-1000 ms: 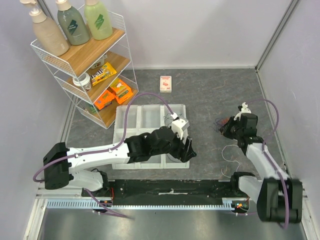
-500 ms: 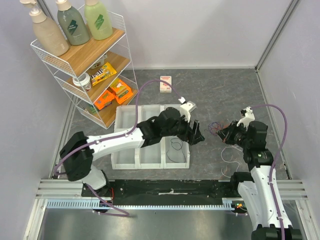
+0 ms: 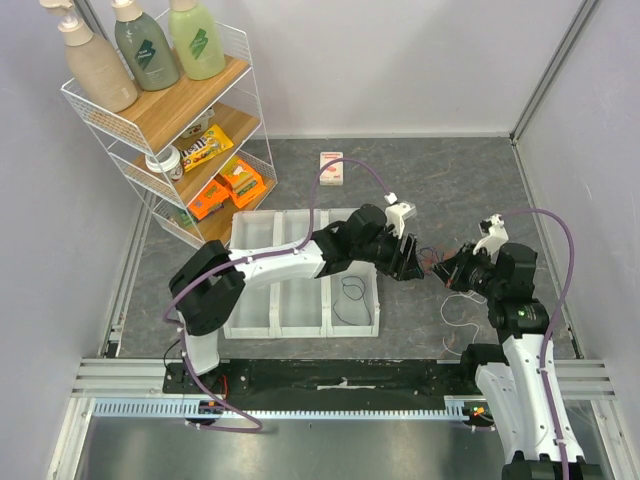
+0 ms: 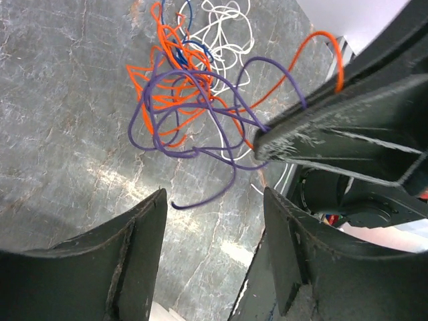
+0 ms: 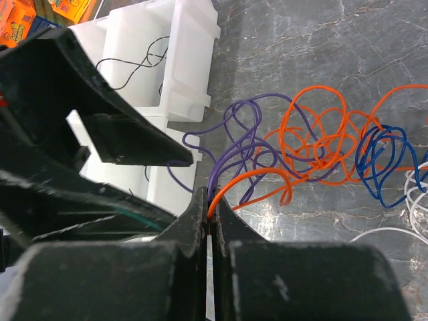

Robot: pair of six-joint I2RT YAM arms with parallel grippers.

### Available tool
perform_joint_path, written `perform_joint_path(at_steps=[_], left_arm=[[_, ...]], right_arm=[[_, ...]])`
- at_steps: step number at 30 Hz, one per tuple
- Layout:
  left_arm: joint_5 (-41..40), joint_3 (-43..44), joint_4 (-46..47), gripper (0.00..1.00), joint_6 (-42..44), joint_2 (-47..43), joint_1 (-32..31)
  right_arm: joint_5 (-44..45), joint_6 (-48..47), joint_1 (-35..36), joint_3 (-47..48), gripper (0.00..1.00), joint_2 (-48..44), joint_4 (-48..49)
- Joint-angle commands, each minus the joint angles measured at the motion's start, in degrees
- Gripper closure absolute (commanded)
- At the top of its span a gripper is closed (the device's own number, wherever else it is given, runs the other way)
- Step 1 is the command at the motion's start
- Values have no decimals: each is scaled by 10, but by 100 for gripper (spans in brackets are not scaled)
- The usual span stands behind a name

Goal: Untangle the cables

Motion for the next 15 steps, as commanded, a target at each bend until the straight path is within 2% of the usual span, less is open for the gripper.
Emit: perform_joint_path(at_steps=[1, 4, 6, 9, 12, 13, 15], left_arm=[[16, 34, 21, 35, -19, 28, 3], [11, 45, 23, 37, -26, 40, 4], [6, 53, 23, 43, -26, 43, 6], [-8, 60, 17, 62, -24, 42, 6], [-21, 53, 15, 93, -16, 26, 6], [-28, 45, 15, 96, -14, 17, 5], [-34, 27, 19, 98, -10, -13, 4]], right_arm=[[-25, 2, 1, 14, 100, -5, -3], [-25, -2, 1, 11, 100, -4, -5], [-30, -2, 1, 10, 100, -2, -6], [-29, -1, 1, 8, 100, -5, -5], [-17, 1, 0, 6, 100, -11, -8], [-11, 4, 1, 4, 99, -12, -8], [20, 18, 1, 1, 87, -11, -10]])
